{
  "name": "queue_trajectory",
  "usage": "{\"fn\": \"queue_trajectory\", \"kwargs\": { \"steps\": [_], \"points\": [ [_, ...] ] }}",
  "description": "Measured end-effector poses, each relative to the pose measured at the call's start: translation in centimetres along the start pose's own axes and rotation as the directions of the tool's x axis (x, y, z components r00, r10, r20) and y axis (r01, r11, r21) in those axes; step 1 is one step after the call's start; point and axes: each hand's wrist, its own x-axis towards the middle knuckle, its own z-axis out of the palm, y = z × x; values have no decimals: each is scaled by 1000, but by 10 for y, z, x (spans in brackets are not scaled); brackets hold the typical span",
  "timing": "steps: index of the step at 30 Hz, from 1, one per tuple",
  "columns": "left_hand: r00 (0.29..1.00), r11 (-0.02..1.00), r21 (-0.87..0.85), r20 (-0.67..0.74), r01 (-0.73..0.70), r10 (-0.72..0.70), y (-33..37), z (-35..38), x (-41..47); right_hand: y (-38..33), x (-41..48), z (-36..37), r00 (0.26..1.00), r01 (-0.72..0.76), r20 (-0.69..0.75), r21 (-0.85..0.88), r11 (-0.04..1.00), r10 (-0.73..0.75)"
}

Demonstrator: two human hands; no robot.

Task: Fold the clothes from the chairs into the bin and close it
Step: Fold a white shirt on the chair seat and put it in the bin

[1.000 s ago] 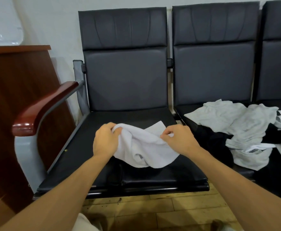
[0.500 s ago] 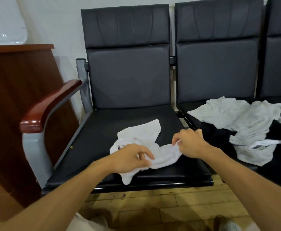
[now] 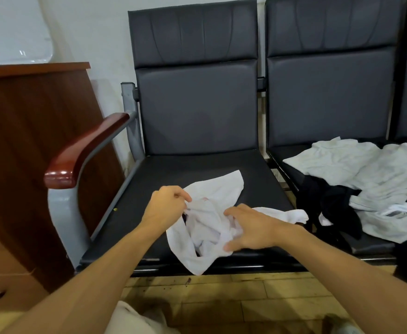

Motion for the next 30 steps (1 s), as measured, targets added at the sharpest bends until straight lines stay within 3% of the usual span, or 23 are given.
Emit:
{"fn": "queue_trajectory", "kwargs": {
  "steps": [3,7,10,12,18,20,22,25,28,30],
  "points": [
    [995,996,21,45,84,-85,-15,8,12,9,1,5,996,95,18,-198,976,-93],
    [970,991,61,206,119,-129,-18,21,24,25,0,-7,983,179,-4,-143,973,-182],
    [944,977,173,283,124,-170,-24,32,29,34,-7,-16,989,147,9,-132,980,-147],
    [959,979,187,256,75,-123,-25,38,32,40,-11,-22,995,98,-6,-135,986,-100],
    [1000,971,-238,-8,-11,9,16,33,20,47,-19,-33,998,-27,47,-104,994,32],
    [1000,910,-414,6,-2,5,31,28,10,42,-17,-35,998,-56,-11,-19,998,55],
    [994,800,-597,110,63,4,42,19,-2,35,-14,-36,991,-84,-91,110,990,95],
    [894,719,-683,395,130,214,51,8,-23,29,-7,-34,962,-92,-227,255,963,152],
    [726,789,-607,586,98,360,53,8,-40,27,-2,-32,951,-86,-245,381,921,190],
    [672,859,-510,650,38,356,53,12,-46,24,-4,-31,976,-80,-154,415,906,157]
  ]
}}
